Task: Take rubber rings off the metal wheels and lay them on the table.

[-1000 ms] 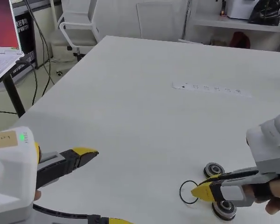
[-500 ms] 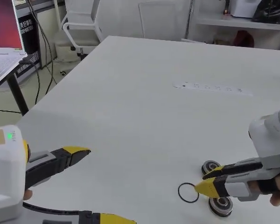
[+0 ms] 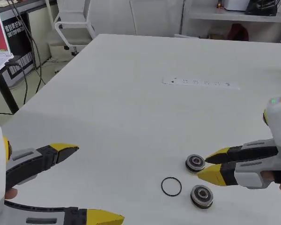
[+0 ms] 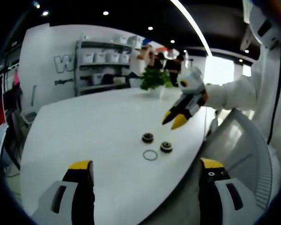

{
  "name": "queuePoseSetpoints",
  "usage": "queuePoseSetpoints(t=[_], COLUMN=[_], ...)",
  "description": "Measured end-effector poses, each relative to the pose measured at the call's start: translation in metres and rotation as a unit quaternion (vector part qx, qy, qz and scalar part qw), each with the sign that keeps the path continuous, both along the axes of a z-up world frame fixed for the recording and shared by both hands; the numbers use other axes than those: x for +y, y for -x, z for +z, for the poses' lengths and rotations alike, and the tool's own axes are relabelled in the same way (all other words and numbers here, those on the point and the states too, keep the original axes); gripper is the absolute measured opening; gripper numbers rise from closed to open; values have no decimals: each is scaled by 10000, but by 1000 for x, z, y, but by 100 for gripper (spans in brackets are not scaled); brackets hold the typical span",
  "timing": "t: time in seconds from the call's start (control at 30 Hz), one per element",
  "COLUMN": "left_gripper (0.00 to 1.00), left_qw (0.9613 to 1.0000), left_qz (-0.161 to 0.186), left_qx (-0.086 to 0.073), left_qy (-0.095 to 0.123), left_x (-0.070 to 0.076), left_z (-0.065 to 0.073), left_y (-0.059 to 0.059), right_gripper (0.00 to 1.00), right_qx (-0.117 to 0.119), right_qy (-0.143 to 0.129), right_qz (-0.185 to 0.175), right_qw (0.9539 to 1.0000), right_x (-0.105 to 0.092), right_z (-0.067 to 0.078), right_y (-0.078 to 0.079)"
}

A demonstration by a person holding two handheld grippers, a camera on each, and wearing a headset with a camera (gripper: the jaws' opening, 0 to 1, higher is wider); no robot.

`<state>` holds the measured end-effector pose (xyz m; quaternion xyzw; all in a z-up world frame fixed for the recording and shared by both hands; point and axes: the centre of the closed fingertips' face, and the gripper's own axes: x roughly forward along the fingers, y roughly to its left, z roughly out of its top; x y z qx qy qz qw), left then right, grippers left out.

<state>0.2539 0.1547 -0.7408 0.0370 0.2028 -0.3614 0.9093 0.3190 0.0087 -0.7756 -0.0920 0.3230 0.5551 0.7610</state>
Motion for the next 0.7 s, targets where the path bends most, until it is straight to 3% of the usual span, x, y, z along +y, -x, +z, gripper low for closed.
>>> queuePoseSetpoints(t=[0.2, 0.5, 0.57, 0.63, 0.7], left_gripper=[93, 93, 92, 91, 89], left_qw=[9997, 9983, 9973, 9959, 9925], left_qz=[-111, -335, -530, -752, -1008], left_qx=[88, -72, -172, -135, -173], left_qy=[-193, -465, -483, -481, -662], left_x=[-16, -34, -41, -49, -56], left_z=[-1, 15, 20, 22, 23], left_y=[2, -11, -14, -17, -20], right_gripper=[30, 31, 31, 31, 31], right_qx=[86, 138, 125, 131, 142], right_qy=[-167, -170, -198, -212, -231], right_qz=[167, 154, 129, 120, 99], right_qw=[9997, 9996, 9996, 9996, 9996], right_x=[-16, -37, -40, -41, -43], right_z=[-2, -22, -24, -28, -33], right_y=[10, 12, 11, 11, 10])
